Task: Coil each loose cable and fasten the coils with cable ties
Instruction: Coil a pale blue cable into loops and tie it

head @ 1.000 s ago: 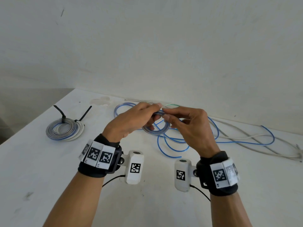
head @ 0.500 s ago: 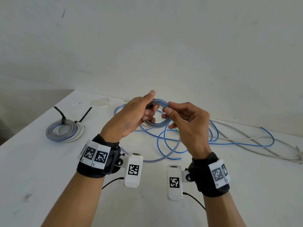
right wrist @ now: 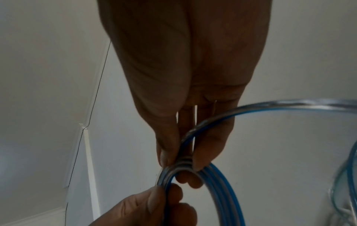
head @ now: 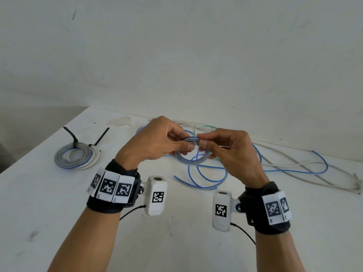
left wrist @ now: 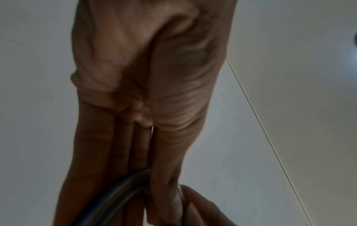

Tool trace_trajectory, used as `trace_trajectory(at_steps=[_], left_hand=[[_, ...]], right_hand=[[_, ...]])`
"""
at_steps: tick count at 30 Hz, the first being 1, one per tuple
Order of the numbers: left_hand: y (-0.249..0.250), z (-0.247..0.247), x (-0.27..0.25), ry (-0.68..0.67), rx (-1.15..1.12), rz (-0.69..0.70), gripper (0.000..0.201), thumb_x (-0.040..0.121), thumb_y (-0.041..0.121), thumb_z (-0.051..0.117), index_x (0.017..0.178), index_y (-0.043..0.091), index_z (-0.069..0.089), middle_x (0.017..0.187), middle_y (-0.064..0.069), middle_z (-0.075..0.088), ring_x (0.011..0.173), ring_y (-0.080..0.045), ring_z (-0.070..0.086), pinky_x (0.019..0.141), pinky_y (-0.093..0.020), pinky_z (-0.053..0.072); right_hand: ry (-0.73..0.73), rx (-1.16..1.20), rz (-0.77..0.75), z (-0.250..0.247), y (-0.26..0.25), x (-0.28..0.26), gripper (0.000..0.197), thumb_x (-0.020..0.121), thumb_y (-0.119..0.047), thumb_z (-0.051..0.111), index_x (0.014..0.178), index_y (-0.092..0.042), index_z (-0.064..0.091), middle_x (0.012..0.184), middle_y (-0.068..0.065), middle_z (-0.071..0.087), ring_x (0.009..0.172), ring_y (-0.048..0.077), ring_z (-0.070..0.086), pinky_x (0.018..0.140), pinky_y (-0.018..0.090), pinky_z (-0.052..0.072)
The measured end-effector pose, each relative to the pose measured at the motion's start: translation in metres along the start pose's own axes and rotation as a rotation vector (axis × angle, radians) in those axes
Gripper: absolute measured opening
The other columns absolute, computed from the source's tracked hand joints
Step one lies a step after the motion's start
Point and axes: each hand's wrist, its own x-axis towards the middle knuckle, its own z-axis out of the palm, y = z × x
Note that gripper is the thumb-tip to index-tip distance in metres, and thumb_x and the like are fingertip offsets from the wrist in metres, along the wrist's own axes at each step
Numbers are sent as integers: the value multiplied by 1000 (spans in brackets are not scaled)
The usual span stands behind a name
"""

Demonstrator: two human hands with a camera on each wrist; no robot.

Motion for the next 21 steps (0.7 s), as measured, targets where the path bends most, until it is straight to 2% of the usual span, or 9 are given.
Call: trace_trajectory(at_steps=[3,6,8,11,15,18,21], left_hand=[[-2,-4,1,52,-82,19,16,84,12,80,100,9,79,84,-11,78,80,-20,75,82,-36,62],[0,-4,1,126,-192,36,15,86,9,76,101,7,78,85,-12,78,79,-19,75,76,-31,62],[1,-3,2,158,-234,47,15,88,11,74,102,6,77,86,-14,78,79,-19,75,76,-32,63],[3,-3,3,201,-328,45,16,90,11,72,104,4,76,88,-18,77,78,-20,75,74,-32,62],[5,-3,1,161,-375,24,16,91,13,70,104,6,75,88,-15,78,78,-20,75,71,-29,60],[4,-3,0,76,-348,11,19,92,14,69,109,6,72,91,-14,78,84,-22,76,76,-32,61],[1,-2,1,84,-267,33,19,87,10,75,105,7,75,92,-9,77,82,-16,72,74,-28,60]], right_hand=[[20,-1,-27,-1,-1,1,27,98,-5,64,104,-28,77,101,0,78,89,16,74,67,28,60],[151,125,9,1,0,2,14,96,-7,67,102,-17,75,93,4,78,84,19,75,60,31,60],[198,218,23,6,-1,2,8,95,-8,68,102,-12,71,89,9,79,84,25,76,55,30,59],[205,337,32,15,-4,2,16,91,-8,71,107,-11,69,93,10,79,85,25,77,52,27,57],[243,339,4,18,-5,3,16,91,-7,71,106,-15,71,89,8,79,79,21,77,53,26,57],[234,287,-7,13,-3,2,16,94,-5,69,105,-15,72,87,7,79,77,20,76,55,27,57],[190,232,3,5,-2,1,16,93,-5,69,103,-17,73,86,8,79,77,21,76,57,29,59]])
